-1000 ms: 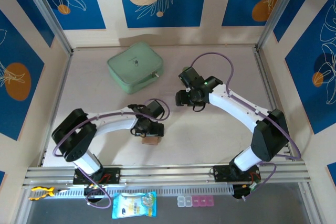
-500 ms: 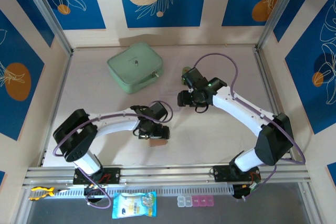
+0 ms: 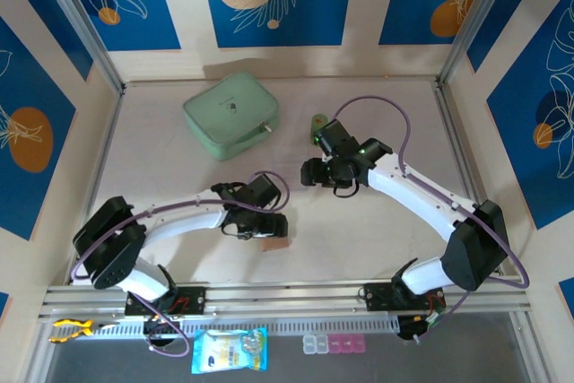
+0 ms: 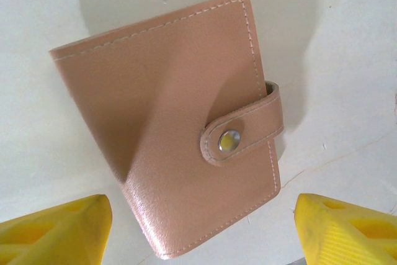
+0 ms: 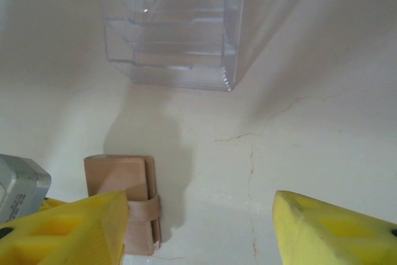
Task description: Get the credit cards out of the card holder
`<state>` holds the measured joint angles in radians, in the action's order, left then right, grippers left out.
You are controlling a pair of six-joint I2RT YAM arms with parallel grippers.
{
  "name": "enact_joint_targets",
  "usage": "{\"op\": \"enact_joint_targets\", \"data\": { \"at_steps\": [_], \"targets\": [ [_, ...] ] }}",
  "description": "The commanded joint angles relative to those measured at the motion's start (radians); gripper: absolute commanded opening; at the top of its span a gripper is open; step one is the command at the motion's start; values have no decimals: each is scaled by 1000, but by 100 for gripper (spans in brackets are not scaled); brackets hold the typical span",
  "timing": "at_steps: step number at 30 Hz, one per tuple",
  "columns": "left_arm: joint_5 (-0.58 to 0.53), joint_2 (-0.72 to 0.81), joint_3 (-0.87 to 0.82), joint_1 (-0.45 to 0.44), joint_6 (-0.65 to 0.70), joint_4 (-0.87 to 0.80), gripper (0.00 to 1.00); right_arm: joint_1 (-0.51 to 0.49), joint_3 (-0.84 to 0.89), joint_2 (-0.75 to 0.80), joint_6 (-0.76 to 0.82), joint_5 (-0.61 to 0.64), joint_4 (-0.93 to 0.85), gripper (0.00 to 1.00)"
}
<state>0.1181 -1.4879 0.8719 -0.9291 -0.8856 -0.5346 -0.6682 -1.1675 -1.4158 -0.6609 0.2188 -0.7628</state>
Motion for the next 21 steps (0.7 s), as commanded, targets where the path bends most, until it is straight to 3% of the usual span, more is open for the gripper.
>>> {"op": "enact_joint_targets", "data": {
  "at_steps": [1, 5, 11, 15, 19, 21],
  "targets": [
    [-41, 69, -35, -2, -13, 7, 76, -28, 39, 25, -45, -66, 33, 61],
    [-71, 139, -78, 17, -18, 23, 69, -80, 81, 18, -90, -77, 70, 57],
    [-73, 275, -176, 64, -35, 92, 39, -170, 101, -31, -161, -74, 86, 49],
    [-30, 343, -244, 98, -46, 152, 22, -223, 95, -84, -191, -75, 89, 44],
    [43, 363, -302, 127, -57, 238, 9, -276, 59, -146, -205, -72, 89, 41],
    [62, 364, -326, 139, -70, 280, 7, -304, 33, -180, -206, -56, 83, 40]
  ]
}}
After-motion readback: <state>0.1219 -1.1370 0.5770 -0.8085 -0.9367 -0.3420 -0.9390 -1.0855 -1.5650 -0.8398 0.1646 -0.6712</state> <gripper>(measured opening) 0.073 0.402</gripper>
